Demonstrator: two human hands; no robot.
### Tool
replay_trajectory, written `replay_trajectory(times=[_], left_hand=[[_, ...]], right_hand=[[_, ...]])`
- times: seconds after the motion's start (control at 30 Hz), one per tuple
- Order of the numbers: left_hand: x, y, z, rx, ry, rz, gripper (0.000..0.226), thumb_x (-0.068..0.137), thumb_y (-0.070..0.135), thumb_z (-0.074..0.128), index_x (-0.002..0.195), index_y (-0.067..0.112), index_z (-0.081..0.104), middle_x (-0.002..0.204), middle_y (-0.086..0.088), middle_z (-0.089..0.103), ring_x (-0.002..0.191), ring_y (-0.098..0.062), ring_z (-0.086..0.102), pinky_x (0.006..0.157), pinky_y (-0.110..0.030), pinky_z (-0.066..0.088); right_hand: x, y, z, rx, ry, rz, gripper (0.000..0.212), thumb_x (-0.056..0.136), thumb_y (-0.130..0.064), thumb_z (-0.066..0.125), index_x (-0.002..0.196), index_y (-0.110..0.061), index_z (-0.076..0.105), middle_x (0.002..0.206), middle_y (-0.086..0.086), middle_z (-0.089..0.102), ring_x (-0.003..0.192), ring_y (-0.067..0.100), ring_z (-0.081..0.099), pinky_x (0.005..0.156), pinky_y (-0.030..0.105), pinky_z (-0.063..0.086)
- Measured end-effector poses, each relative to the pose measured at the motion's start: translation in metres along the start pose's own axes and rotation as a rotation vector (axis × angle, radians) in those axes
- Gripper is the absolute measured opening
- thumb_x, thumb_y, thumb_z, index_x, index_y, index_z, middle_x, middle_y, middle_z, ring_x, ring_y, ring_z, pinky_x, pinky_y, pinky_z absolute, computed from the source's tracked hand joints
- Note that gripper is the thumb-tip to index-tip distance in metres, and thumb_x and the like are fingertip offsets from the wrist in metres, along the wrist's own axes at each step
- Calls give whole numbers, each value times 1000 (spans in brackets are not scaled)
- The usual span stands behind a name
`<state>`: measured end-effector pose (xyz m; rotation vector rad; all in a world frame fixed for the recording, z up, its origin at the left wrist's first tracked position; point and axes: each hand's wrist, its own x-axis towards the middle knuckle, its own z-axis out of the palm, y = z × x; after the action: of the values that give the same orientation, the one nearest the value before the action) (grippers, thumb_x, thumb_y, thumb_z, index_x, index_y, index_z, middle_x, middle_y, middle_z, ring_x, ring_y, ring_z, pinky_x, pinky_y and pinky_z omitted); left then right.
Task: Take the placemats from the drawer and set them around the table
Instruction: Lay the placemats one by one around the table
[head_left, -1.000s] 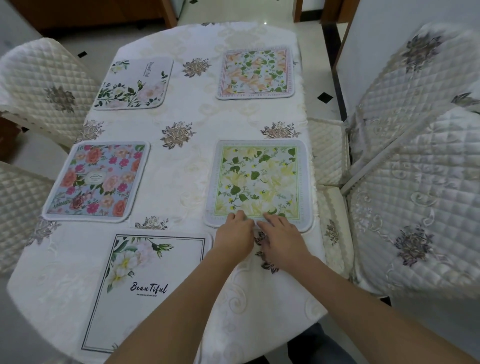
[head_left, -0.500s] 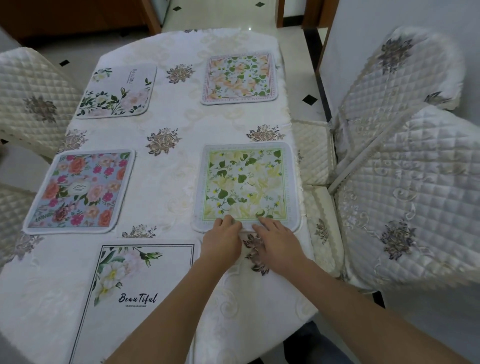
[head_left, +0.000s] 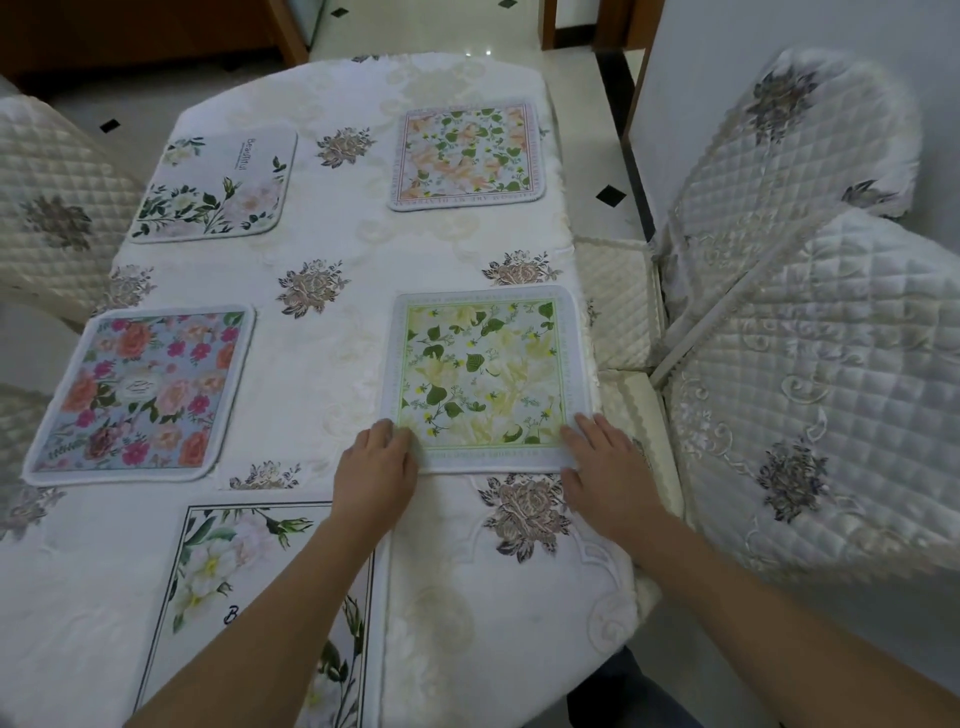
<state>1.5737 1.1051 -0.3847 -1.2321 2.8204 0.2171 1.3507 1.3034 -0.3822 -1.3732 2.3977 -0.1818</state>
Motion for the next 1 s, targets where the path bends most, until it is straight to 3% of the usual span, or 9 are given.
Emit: replay_trajectory(times=[0.3,0.47,0.63,0.83,1.0], left_hand=[[84,0,-8,-68,-54,13,25,100,34,38,109,17,53,103,0,48,98,-24,52,79,-36,41],[132,5,-17,-89,-109,1,35,100,35,35,127,17,49,121,-3,48,113,-25,48,88,-39,45],[174,12,-21,-62,-136,-34,36,99,34,34,129,18,46,129,-7,45,121,-27,43,94,-41,41],[185,18,-14,-60,-54,-49,41,99,41,34,129,17,49,133,-7,47,123,-29,42,89,-43,45],[192,18,-29,-7,-191,-50,47,100,46,30,136,20,44,142,-8,41,129,-30,40,97,-46,42]], right_hand=[[100,8,-32,-14,-41,47,59,100,-37,38,153,-15,22,161,8,16,149,27,11,121,42,11],[148,10,-45,-18,-37,58,61,99,-34,41,152,-12,22,162,10,14,149,26,10,121,43,14],[187,10,-54,-29,-25,60,61,100,-36,37,153,-12,19,162,10,12,149,27,9,121,45,12],[197,12,-46,-50,27,65,62,99,-40,36,153,-14,21,162,8,15,149,24,12,120,44,13],[201,18,-52,-70,35,24,62,97,-42,40,151,-13,27,159,9,23,146,25,20,117,43,19]])
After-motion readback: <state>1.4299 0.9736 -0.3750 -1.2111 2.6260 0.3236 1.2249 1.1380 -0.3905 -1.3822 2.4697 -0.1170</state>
